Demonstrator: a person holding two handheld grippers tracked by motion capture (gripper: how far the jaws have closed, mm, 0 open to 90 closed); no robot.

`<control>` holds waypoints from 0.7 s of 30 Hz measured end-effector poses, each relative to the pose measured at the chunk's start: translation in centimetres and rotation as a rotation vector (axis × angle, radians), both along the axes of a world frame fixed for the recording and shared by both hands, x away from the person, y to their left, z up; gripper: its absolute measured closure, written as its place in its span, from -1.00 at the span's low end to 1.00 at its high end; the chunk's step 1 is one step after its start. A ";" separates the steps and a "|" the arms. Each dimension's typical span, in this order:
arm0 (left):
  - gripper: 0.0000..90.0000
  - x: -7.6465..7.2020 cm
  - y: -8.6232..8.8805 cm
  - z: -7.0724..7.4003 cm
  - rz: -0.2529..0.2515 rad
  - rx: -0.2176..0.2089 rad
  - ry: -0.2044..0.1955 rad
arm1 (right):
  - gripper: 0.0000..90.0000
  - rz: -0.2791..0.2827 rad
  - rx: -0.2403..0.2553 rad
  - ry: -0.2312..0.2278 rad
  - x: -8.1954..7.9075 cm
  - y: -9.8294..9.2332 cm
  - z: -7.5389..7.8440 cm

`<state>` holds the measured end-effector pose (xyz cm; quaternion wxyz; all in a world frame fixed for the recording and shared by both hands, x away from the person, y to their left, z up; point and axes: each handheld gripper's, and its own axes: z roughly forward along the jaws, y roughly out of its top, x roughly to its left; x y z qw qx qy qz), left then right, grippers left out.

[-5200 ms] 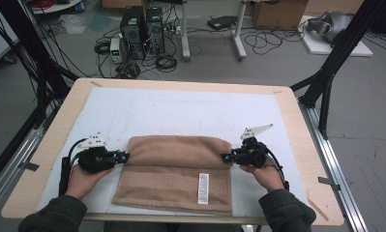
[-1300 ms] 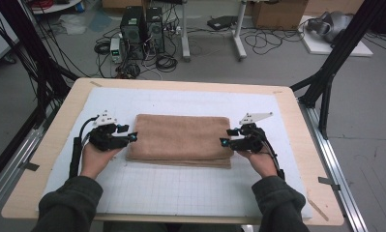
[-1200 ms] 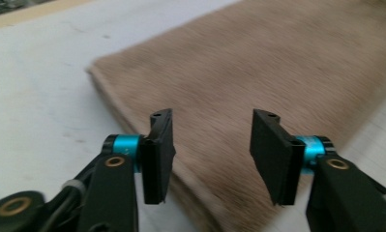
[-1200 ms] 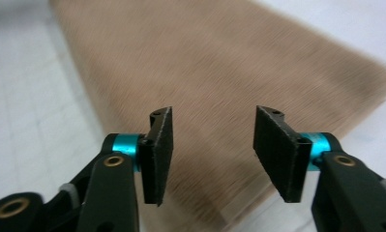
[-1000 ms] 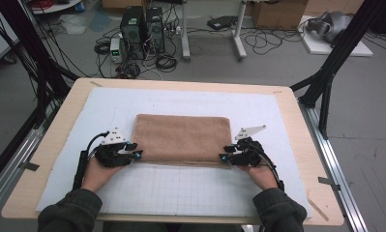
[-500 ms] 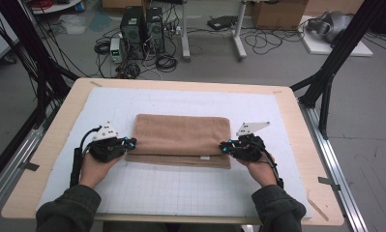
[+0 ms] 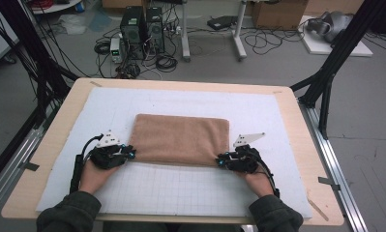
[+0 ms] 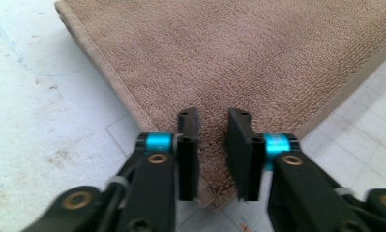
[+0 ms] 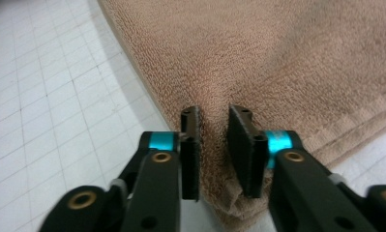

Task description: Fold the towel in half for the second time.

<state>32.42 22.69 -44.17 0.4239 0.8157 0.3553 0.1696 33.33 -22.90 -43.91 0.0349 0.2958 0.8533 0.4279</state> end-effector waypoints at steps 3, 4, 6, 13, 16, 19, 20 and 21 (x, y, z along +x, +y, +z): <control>0.31 -0.2 0.0 0.2 0.007 -0.012 -0.004 | 0.36 -0.014 0.027 -0.024 0.0 0.1 0.6; 0.27 -0.2 0.0 0.3 0.005 -0.019 0.000 | 0.31 -0.021 0.035 -0.032 0.0 0.1 0.8; 0.17 -0.3 0.0 0.4 0.007 -0.033 -0.005 | 0.17 -0.038 0.036 -0.038 0.2 0.2 1.1; -0.19 -0.6 0.1 0.7 -0.019 -0.076 0.014 | -0.18 -0.066 0.056 -0.079 0.6 0.6 2.0; -0.27 -0.8 0.0 0.9 -0.030 -0.077 0.010 | -0.30 -0.069 0.056 -0.091 0.6 0.7 2.1; -0.30 -1.0 -0.1 1.1 -0.026 -0.081 -0.001 | -0.38 -0.082 0.058 -0.108 0.3 0.8 2.4; -0.32 -1.1 -0.1 1.1 -0.029 -0.083 0.001 | -0.40 -0.082 0.061 -0.110 0.3 0.7 2.4; -0.34 -1.1 0.0 1.2 -0.024 -0.088 -0.002 | -0.42 -0.084 0.058 -0.108 0.2 0.8 2.5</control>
